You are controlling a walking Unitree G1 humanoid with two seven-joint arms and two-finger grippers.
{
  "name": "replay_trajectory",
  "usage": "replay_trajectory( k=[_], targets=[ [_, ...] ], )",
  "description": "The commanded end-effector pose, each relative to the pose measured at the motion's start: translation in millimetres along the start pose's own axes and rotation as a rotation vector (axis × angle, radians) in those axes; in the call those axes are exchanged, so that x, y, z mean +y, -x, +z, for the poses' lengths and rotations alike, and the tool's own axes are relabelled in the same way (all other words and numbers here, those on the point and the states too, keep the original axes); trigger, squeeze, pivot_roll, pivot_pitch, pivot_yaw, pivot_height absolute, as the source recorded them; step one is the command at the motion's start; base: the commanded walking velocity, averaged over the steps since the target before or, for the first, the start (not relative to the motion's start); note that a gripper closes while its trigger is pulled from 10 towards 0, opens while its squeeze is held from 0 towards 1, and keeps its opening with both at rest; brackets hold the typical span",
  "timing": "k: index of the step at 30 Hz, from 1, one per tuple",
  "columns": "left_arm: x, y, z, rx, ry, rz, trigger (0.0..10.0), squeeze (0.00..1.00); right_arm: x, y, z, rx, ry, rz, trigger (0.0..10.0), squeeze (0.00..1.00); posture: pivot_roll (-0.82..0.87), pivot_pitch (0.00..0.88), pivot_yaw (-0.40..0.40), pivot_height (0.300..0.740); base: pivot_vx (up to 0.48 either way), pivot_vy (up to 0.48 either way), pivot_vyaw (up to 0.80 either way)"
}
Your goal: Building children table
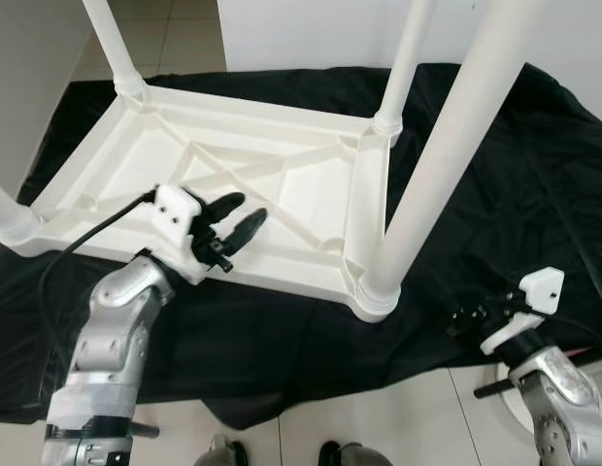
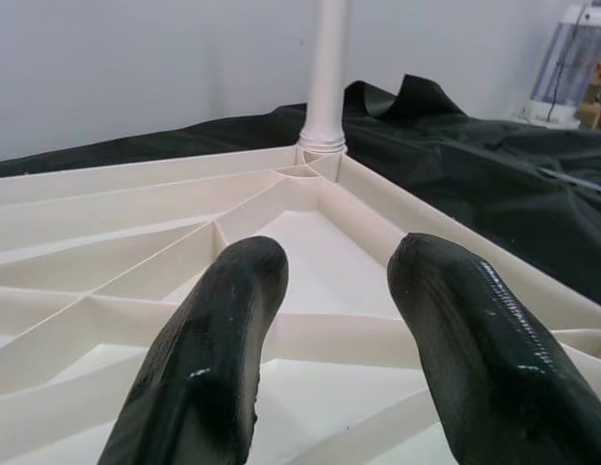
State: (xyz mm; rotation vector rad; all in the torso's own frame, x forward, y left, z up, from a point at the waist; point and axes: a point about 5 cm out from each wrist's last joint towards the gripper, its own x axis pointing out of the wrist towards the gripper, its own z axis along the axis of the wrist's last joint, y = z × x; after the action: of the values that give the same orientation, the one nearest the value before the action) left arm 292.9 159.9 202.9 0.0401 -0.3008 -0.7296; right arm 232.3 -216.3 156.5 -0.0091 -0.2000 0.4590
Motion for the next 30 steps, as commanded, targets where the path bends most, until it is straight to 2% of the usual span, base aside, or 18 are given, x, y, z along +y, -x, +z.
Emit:
replay_trajectory(
  k=[1,5,10,13,16,18,21,23,24,26,29,30],
  targets=[
    [-4.5,14.1,-3.4,0.037,0.017,0.043,10.0,0.0,6.1,6.0,0.6,0.035,-0.009,0.064,10.0,0.0,-0.06,0.176,-0.003,0.74,0.0,0.0,0.0],
    [-14.1,24.8,-2.7,0.061,0.024,0.049,10.0,0.0,10.9,7.0,4.0,0.051,0.0,0.132,10.0,0.0,-0.06,0.172,-0.006,0.74,0.0,0.0,0.0],
    [-26.5,40.9,6.7,0.09,0.055,0.081,10.0,0.0,18.6,9.1,10.9,0.088,-0.024,0.282,10.0,0.0,-0.04,0.158,-0.027,0.74,0.0,0.0,0.0],
    [-29.1,44.8,6.5,0.111,0.058,0.055,10.0,0.0,20.3,6.8,12.7,0.093,-0.029,0.327,10.0,0.0,-0.03,0.152,-0.035,0.74,0.0,0.0,0.0],
    [-40.6,47.8,7.0,0.139,0.086,-0.017,10.0,0.0,24.2,1.8,15.0,0.107,-0.038,0.408,10.0,0.0,-0.02,0.144,-0.044,0.74,0.0,0.0,0.0],
    [-43.8,48.5,8.0,0.142,0.09,-0.033,10.0,0.0,24.8,0.3,15.6,0.108,-0.038,0.418,10.0,0.0,-0.02,0.144,-0.044,0.74,0.0,0.0,0.0],
    [-49.5,49.9,8.7,0.154,0.102,-0.061,10.0,0.0,25.9,-4.7,17.1,0.097,-0.025,0.426,10.0,0.0,-0.01,0.139,-0.051,0.74,0.0,0.0,0.0],
    [-59.5,47.2,8.3,0.159,0.119,-0.082,10.0,0.0,28.6,-16.7,15.2,0.087,-0.013,0.444,10.0,0.0,0.0,0.137,-0.065,0.74,0.0,0.0,0.0],
    [-59.5,47.2,8.3,0.159,0.119,-0.082,10.0,0.0,28.6,-16.7,15.2,0.087,-0.013,0.444,10.0,0.0,0.0,0.137,-0.065,0.74,0.0,0.0,0.0],
    [-66.4,45.4,10.1,0.14,0.141,-0.077,10.0,0.0,32.3,-28.5,12.5,0.085,-0.004,0.456,10.0,0.0,0.01,0.139,-0.073,0.74,0.0,0.0,0.0],
    [-67.3,44.9,11.8,0.131,0.152,-0.056,10.0,0.0,34.1,-35.1,12.5,0.08,-0.007,0.455,10.0,0.0,0.01,0.139,-0.077,0.74,0.0,0.0,0.0],
    [-68.7,43.9,13.1,0.121,0.171,-0.037,10.0,0.0,36.9,-41.8,12.9,0.067,-0.022,0.451,10.0,0.0,0.02,0.137,-0.084,0.74,0.0,0.0,0.0]
  ],
)
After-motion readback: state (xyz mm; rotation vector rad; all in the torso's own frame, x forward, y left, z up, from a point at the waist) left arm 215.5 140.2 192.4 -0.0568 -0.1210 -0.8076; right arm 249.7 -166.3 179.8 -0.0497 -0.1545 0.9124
